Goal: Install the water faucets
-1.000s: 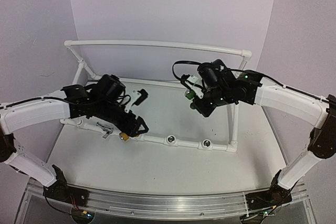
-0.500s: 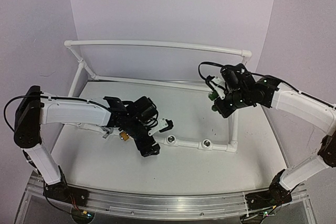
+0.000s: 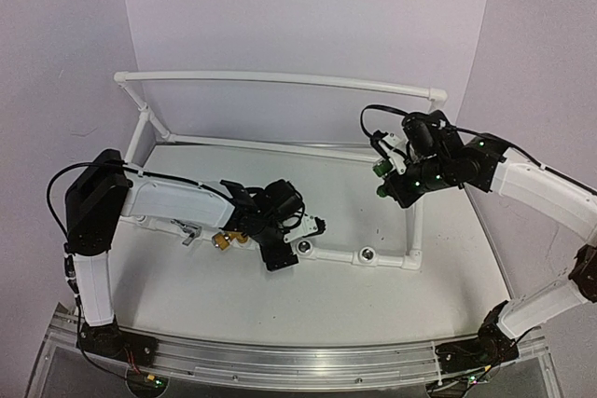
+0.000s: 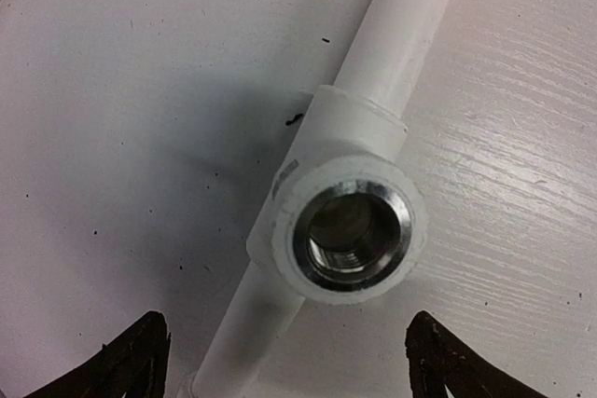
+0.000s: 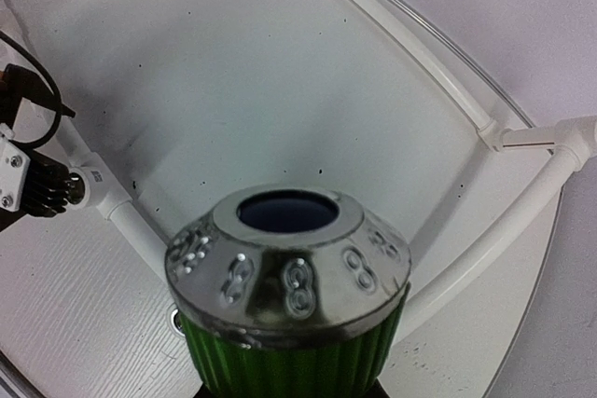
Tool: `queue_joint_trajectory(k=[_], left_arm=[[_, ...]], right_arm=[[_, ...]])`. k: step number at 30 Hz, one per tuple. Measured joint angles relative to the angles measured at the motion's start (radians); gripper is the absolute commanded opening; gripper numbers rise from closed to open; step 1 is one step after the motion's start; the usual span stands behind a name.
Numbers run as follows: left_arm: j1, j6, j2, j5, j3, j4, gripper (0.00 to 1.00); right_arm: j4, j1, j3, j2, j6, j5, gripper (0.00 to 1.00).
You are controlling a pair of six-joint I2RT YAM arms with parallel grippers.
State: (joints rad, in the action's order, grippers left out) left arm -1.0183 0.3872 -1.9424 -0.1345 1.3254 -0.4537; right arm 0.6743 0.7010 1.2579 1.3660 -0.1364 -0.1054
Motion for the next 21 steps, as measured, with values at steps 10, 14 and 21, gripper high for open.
queue_joint_trajectory(k=[10, 14, 21], left_arm=[[-0.006, 0.062, -0.105, -0.001, 0.086, 0.054, 0.41], [-0.009, 0.096, -0.131, -0.006, 0.105, 0.098, 0.32], [0.008, 0.112, -0.200, -0.002, 0.194, 0.155, 0.25]], right_arm=[[0.000, -0.025, 0.000, -0.022, 0.012, 0.002, 0.00], [0.000, -0.041, 0.000, -0.023, 0.017, -0.003, 0.00], [0.000, -0.059, 0.000, -0.027, 0.028, -0.018, 0.00]])
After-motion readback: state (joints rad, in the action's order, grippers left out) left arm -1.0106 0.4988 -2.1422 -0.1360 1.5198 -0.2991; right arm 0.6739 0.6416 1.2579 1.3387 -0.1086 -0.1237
